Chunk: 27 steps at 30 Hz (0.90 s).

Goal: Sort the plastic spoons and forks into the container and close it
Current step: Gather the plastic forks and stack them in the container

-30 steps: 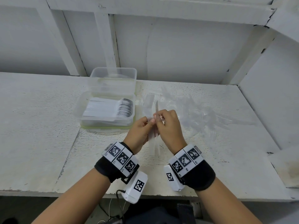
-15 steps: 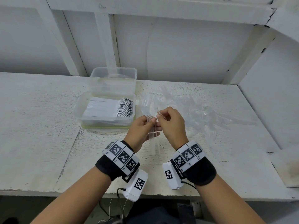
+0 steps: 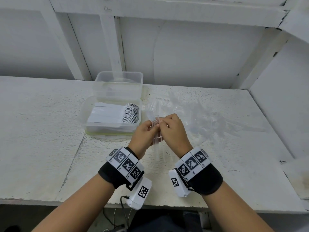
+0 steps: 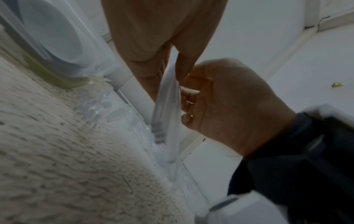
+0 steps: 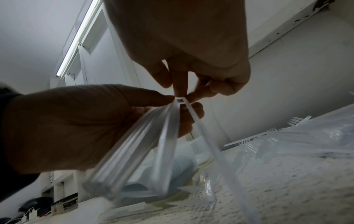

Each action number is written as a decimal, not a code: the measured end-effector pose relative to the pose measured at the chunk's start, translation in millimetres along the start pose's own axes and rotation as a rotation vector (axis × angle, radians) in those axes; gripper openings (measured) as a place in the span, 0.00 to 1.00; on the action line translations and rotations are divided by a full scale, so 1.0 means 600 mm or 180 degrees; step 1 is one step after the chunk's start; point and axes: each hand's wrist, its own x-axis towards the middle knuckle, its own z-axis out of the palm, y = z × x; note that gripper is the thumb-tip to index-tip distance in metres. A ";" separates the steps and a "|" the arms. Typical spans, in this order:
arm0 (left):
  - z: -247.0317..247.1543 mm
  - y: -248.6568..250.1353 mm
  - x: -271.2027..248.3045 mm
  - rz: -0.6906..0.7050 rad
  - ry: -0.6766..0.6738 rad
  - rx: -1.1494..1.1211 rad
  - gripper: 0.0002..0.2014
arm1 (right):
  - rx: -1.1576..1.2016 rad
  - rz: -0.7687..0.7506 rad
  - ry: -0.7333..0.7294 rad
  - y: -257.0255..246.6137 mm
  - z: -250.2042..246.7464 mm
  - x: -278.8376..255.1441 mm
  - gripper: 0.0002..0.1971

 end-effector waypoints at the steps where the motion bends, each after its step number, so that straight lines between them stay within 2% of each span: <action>1: -0.001 0.001 0.002 0.0000 -0.0001 0.0008 0.12 | 0.0109 0.0032 0.0070 -0.003 0.001 0.000 0.10; 5: -0.005 0.003 0.007 -0.0035 -0.0093 0.0086 0.08 | 0.0362 0.0281 0.0181 -0.003 0.008 0.009 0.14; 8: -0.010 0.004 0.013 -0.0149 -0.0199 0.0043 0.07 | 0.0602 0.0660 -0.0007 0.005 0.014 0.019 0.36; 10: -0.013 0.008 0.017 -0.0282 -0.0231 -0.0052 0.09 | 0.0554 0.0760 -0.0144 0.009 0.015 0.025 0.43; 13: -0.020 0.018 0.024 -0.0425 -0.0310 -0.0334 0.09 | 0.0518 0.0704 -0.0413 0.005 0.006 0.032 0.39; 16: -0.026 0.032 0.035 -0.0395 -0.0231 -0.0555 0.07 | 0.0445 0.0341 -0.0571 -0.007 -0.007 0.032 0.24; 20: -0.042 0.051 0.055 -0.0360 0.0176 -0.1059 0.06 | -0.0702 -0.0350 -0.0635 -0.014 -0.009 0.027 0.25; 23: -0.049 0.066 0.066 -0.0332 0.0235 -0.1231 0.08 | -0.1574 -0.0698 -0.0852 -0.022 0.001 0.035 0.28; 27: -0.058 0.081 0.084 -0.0343 0.0333 -0.1392 0.07 | -0.2322 -0.1057 -0.0729 -0.036 0.011 0.060 0.25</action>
